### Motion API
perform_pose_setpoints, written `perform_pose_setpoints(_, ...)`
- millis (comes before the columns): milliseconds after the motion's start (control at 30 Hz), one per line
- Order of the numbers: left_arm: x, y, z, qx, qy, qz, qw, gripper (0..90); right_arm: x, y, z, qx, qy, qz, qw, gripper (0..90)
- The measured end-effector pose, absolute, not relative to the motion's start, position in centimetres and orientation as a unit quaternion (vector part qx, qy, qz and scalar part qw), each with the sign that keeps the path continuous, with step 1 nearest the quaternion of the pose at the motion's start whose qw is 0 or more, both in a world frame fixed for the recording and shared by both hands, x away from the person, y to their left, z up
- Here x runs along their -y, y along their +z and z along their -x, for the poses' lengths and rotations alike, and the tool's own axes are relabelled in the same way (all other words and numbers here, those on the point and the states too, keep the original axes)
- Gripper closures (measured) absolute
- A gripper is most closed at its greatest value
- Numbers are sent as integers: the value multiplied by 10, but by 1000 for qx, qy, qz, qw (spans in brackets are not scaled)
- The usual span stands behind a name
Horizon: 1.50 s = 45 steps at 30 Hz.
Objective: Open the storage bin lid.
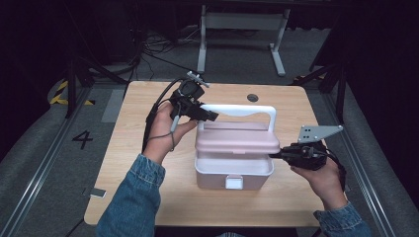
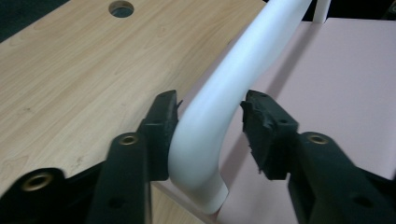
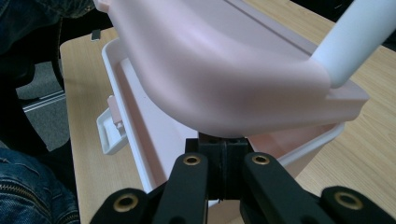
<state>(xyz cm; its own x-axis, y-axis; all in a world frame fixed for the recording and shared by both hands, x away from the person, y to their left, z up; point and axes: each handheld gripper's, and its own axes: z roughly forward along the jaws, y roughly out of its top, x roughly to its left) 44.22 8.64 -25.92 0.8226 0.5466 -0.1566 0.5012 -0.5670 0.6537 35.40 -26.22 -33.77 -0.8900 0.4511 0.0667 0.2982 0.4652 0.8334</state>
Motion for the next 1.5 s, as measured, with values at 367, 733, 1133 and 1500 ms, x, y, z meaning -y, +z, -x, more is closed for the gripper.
perform_pose_setpoints(367, -120, -252, -420, -287, 54, -883, 368, 464, 258, -341, -355, -851, 477, -209, 69, 900)
perform_pose_setpoints(733, -157, -266, -391, -229, 80, -889, 388, 443, 259, -341, -356, -842, 490, -218, 62, 900)
perform_pose_setpoints(1133, -167, -292, -369, -196, 103, -870, 440, 372, 261, -336, -359, -827, 510, -229, 56, 900)
perform_pose_setpoints(1500, -157, -315, -370, -216, 89, -865, 445, 337, 262, -330, -363, -817, 521, -239, 62, 900)
